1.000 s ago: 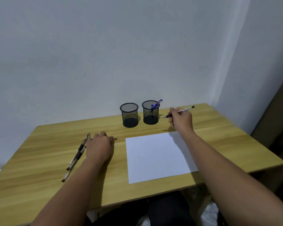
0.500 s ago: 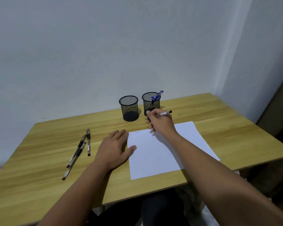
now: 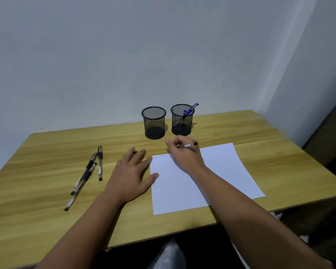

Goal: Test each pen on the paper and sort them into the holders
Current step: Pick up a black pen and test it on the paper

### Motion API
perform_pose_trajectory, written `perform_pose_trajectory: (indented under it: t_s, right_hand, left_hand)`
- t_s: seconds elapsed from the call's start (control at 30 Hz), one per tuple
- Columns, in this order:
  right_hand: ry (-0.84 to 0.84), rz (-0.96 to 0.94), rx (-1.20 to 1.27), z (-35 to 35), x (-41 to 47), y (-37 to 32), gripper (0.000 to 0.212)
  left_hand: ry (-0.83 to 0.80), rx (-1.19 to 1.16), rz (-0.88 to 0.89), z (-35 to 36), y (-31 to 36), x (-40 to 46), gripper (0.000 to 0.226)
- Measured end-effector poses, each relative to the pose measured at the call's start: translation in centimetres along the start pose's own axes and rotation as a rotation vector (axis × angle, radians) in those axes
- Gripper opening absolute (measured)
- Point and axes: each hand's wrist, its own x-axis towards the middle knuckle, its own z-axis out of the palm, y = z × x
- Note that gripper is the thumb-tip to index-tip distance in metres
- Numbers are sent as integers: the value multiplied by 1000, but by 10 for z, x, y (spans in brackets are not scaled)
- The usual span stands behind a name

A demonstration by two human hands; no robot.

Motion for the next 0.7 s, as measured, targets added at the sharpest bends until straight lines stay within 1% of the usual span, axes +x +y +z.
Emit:
perform_pose_trajectory:
  t_s: [0.03, 0.1, 0.27, 0.47, 0.6, 0.7]
  right_hand:
    - [20, -9, -23, 0, 0, 2, 44]
    - [39, 27, 22, 1, 3, 5, 47]
    - [24, 90, 88, 1, 7, 12, 41]
    - [10, 77, 83, 1, 6, 10, 38]
    - [-7, 69, 46, 3, 9, 13, 38]
    - [-24, 44, -29, 3, 8, 14, 37]
  left_hand:
    - [-2, -1, -4, 1, 0, 0, 73]
    - [-8, -4, -11, 1, 1, 0, 73]
    - [-7, -20, -23, -1, 1, -1, 74]
    - [-12, -48, -36, -2, 3, -1, 76]
    - [-17, -47, -38, -3, 4, -2, 77]
    - [-26, -38, -42, -3, 4, -1, 78]
